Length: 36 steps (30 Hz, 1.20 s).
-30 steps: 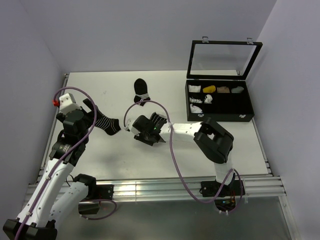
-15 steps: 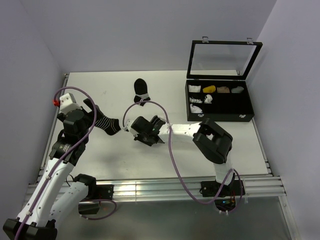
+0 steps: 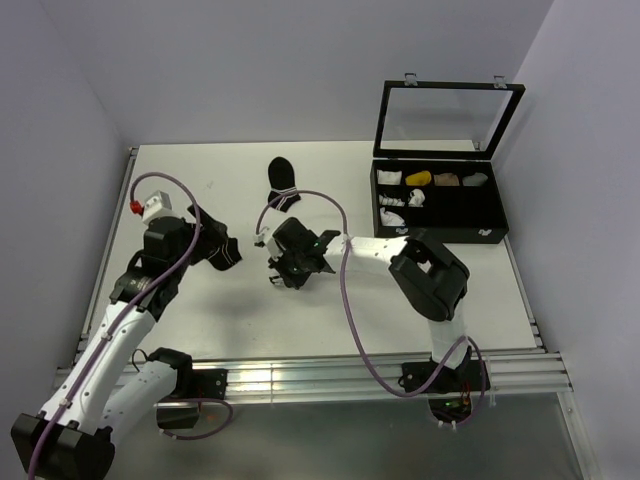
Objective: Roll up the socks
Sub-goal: Roll the sock at the center of the board.
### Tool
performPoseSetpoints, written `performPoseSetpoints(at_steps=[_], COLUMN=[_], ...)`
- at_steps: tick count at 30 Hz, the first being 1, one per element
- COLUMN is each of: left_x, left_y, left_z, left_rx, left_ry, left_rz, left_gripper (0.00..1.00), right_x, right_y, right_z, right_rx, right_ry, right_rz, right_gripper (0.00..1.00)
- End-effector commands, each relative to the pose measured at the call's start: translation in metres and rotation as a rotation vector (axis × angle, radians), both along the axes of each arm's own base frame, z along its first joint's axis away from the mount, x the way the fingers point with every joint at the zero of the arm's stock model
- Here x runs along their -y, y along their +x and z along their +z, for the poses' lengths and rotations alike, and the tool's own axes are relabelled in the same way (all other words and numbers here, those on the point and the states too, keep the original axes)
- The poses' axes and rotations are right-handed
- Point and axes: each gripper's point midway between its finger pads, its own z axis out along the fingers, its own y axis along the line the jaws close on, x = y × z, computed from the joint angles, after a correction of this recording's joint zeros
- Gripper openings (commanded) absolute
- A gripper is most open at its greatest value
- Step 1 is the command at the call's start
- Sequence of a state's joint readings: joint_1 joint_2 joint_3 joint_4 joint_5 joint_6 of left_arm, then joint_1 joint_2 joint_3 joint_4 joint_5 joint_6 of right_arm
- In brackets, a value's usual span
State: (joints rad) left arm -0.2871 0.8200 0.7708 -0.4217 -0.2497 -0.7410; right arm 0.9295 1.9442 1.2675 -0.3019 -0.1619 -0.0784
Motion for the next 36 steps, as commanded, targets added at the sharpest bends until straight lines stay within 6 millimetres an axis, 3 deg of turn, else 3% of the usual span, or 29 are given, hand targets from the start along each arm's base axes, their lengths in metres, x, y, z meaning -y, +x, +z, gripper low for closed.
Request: performPoseSetpoints(at_steps=[1, 8, 14, 26, 36], left_x=[0.026, 0.055, 0.081, 0.105, 0.129], left_y=[-0.011, -0.033, -0.038, -0.034, -0.016], left_z=[-0.023, -0.074, -0.098, -0.130, -0.129], left_rx=[-0.061, -0.151, -0.196, -0.248, -0.272], left_ry=[-0.156, -0.339, -0.421, -0.440, -0.512], left_rz=[-0.053, -0.031, -0.055, -0.075, -0.098], left_gripper=[0.99, 0.96, 0.92, 0.73, 0.68], right_x=[-0.013, -0.016, -0.015, -0.008, -0.006], right_y=[-0.007, -0.004, -0.003, 0.006, 0.011], right_z=[0.007, 0.007, 0.002, -0.009, -0.010], right_rx=[-0.123, -0.308, -0.441, -0.568, -0.540], right_ry=[0.108, 0.222, 0.277, 0.274, 0.247], right_rz=[-0.014, -0.129, -0.176, -0.248, -0.259], right_gripper=[0.00, 0.00, 0.00, 0.00, 0.00])
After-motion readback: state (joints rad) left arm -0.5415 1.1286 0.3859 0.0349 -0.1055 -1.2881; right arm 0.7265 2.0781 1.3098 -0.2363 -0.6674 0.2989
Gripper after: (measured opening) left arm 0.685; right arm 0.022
